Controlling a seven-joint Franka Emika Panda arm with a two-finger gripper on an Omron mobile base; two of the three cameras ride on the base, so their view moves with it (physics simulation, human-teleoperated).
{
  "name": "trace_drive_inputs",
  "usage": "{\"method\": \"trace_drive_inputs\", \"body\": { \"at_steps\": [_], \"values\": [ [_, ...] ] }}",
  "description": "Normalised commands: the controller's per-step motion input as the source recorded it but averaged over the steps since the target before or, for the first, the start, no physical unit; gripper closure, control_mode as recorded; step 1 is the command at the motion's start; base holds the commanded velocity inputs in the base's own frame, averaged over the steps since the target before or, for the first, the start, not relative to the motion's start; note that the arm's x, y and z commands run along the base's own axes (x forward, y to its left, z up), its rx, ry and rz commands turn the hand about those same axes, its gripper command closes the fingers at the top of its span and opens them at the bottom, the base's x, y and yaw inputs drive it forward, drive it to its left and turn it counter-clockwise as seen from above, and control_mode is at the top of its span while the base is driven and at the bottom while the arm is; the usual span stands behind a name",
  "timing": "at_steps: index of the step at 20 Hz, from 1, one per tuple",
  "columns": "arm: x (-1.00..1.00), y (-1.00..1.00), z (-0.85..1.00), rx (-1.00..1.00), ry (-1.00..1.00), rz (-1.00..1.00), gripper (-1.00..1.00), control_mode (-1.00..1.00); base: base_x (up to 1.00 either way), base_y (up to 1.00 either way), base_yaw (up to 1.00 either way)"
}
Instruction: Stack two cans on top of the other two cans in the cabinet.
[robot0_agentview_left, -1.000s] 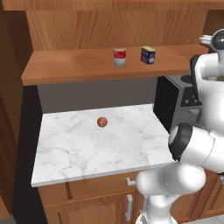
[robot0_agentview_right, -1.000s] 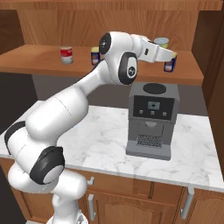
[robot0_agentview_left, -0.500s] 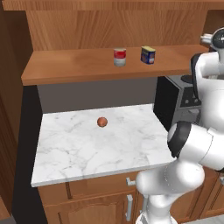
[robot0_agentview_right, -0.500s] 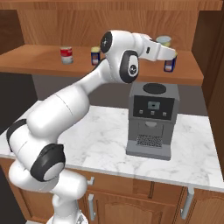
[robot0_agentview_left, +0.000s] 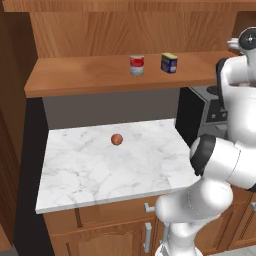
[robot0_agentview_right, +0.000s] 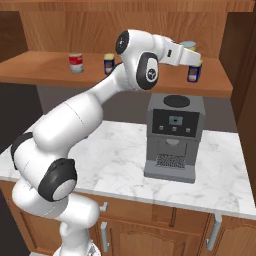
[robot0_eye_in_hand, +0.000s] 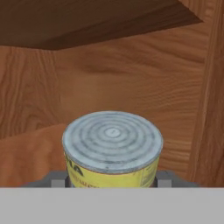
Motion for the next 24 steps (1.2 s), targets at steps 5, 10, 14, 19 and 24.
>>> {"method": "trace_drive_inputs", "body": {
  "at_steps": [5,10,14,19,24],
  "values": [
    [0.17,-0.01,-0.04,0.00,0.08,0.00,1.00,-1.00,0.00,0.00,0.00],
    [0.22,-0.03,-0.02,0.00,0.02,0.00,1.00,-1.00,0.00,0.00,0.00],
    [0.14,-0.04,0.00,0.00,0.02,0.00,1.00,-1.00,0.00,0.00,0.00],
    [0.09,-0.07,-0.03,0.00,0.00,0.00,1.00,-1.00,0.00,0.00,0.00],
    [0.17,-0.15,-0.01,0.00,0.00,0.00,1.00,-1.00,0.00,0.00,0.00]
  ]
}}
